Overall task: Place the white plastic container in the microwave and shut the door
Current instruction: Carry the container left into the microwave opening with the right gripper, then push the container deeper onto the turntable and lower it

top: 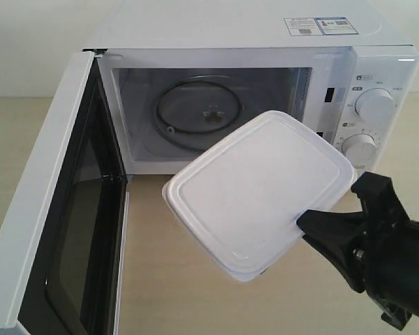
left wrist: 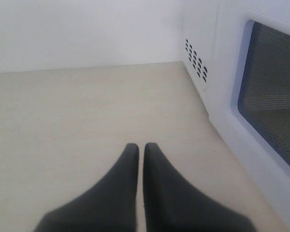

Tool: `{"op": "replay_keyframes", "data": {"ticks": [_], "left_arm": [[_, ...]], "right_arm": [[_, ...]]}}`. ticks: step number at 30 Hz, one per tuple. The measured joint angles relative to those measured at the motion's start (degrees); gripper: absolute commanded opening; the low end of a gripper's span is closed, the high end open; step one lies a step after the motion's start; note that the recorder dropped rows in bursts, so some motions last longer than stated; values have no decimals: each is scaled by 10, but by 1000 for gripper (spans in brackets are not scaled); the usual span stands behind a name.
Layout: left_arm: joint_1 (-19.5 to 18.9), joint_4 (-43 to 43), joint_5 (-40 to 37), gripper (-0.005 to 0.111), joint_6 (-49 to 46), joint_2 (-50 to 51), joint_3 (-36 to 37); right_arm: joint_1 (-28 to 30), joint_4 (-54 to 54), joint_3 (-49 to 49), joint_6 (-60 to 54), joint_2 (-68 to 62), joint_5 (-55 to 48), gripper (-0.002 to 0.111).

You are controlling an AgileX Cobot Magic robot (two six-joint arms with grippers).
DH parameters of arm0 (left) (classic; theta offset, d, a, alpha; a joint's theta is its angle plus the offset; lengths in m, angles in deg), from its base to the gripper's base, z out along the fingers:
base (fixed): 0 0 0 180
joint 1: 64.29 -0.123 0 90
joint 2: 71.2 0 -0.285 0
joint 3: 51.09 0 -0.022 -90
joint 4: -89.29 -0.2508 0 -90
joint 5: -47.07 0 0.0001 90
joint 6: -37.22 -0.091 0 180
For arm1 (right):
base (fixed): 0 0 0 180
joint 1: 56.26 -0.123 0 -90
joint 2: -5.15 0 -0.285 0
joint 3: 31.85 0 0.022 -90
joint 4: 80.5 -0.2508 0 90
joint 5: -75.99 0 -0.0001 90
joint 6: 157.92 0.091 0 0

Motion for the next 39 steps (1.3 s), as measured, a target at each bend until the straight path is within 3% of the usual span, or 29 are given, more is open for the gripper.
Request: {"op": "replay_keyframes", "data": {"ticks": [13, 39], "left_arm": [[0, 0, 0, 4, 0, 0, 0], [0, 0, 0, 4, 0, 0, 0]], "right_arm": [[0, -61, 143, 10, -246, 67, 0], [0, -191, 337, -17, -432, 121, 0]]}}
